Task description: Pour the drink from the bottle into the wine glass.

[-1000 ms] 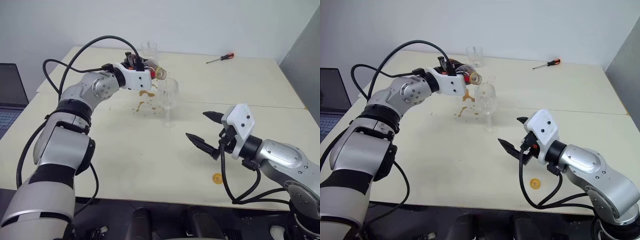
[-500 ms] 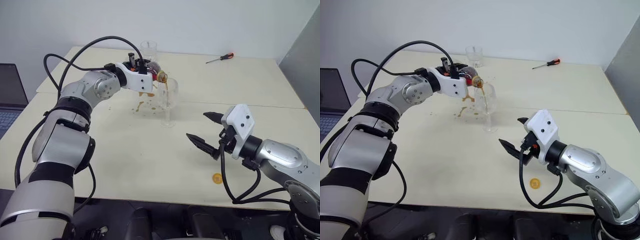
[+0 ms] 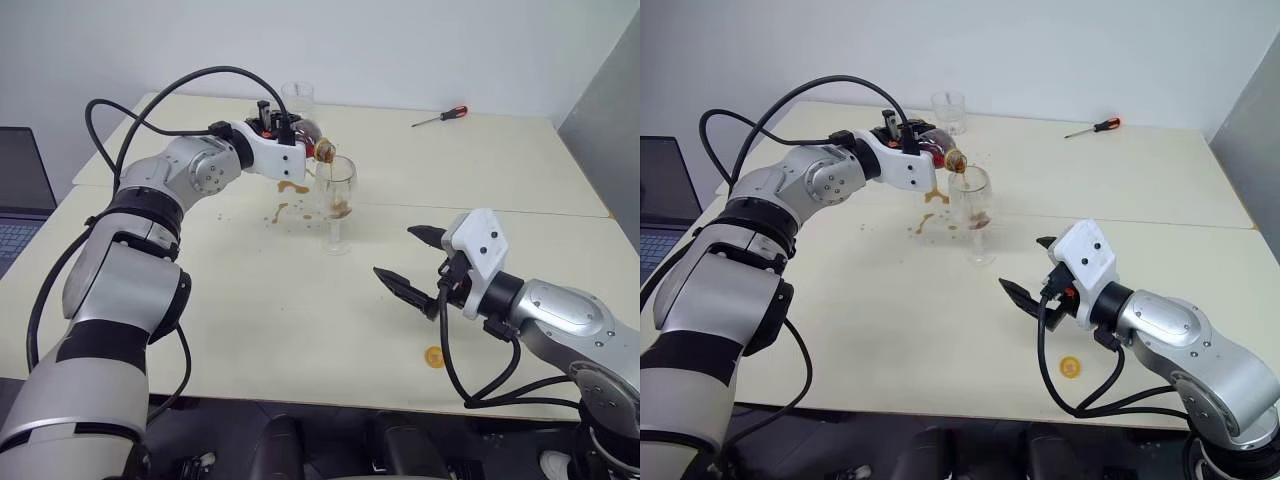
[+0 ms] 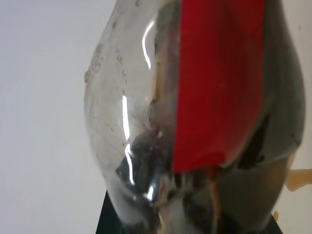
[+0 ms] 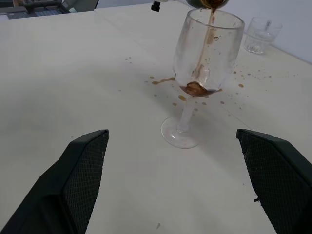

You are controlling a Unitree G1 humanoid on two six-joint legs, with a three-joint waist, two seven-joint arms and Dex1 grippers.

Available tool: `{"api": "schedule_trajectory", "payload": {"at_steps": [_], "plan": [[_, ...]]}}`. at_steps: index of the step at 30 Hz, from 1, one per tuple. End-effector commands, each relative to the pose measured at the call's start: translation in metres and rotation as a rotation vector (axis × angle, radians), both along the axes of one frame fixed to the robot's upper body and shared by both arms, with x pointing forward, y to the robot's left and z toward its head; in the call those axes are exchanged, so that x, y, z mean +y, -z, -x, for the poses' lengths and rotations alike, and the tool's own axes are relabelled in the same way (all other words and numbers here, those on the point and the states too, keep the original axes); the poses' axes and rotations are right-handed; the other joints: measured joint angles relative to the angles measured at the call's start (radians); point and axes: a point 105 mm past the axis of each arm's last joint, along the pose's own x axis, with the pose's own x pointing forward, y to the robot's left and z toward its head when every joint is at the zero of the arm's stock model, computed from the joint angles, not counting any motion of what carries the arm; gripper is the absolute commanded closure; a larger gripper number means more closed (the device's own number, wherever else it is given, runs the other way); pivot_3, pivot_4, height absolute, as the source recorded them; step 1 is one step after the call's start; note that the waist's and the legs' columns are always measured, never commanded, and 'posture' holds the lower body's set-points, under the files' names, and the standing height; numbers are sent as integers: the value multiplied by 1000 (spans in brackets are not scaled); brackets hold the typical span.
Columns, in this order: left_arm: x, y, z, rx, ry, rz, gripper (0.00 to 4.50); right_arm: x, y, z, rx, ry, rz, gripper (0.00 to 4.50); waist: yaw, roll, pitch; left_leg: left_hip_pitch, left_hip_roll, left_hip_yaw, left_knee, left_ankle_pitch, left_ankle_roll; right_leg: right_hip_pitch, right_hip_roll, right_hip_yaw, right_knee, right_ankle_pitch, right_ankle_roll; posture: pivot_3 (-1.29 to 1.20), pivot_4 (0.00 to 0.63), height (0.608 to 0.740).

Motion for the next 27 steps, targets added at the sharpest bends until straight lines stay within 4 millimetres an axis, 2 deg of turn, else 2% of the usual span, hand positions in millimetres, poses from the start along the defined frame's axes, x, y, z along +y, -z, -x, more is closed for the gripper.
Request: {"api": "schedule_trajectory", "payload": {"at_steps": [1, 27], "plan": [[-3, -24, 1, -66, 5, 17, 3736, 3, -10, 5, -53, -19, 1, 0, 0, 0, 0, 0, 0, 0, 0, 0, 0, 0, 0, 0, 0, 0, 0, 0, 150, 740], [-4, -29, 1, -97, 1, -33, 3737, 4, -16, 2, -78, -17, -7, 0, 0, 0, 0, 0, 0, 0, 0, 0, 0, 0, 0, 0, 0, 0, -1, 0, 150, 740]]}}
